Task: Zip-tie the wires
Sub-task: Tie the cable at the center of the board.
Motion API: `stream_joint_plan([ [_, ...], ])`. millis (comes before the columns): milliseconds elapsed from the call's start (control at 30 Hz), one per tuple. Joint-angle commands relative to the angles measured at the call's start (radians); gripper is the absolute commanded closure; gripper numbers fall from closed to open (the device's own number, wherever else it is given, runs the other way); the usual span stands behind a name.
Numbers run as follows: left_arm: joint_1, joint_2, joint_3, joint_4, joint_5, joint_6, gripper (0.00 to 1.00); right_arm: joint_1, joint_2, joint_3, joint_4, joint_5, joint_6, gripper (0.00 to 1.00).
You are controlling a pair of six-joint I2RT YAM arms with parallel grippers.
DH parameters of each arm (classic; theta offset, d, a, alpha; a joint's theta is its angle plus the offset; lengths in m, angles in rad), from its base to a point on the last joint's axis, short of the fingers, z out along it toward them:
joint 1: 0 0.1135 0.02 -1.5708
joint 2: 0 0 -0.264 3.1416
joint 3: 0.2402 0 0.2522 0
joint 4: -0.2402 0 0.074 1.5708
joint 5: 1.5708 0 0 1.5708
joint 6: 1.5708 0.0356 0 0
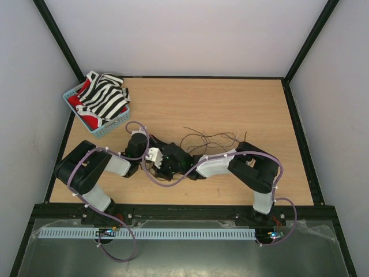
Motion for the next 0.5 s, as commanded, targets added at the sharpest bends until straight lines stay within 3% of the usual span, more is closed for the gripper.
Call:
stream_joint_plan([
  [0, 0.006, -0.018, -0.01, 0.023, 0.027, -0.04, 1.0, -0.031, 0.01, -0.001, 0.099, -0.054, -0.064, 1.0],
  [467, 0.004, 0.012, -0.022, 0.075, 0.043, -0.09, 1.0, -0.07, 0.063, 0.06, 0.132, -0.121, -0.162, 1.0],
])
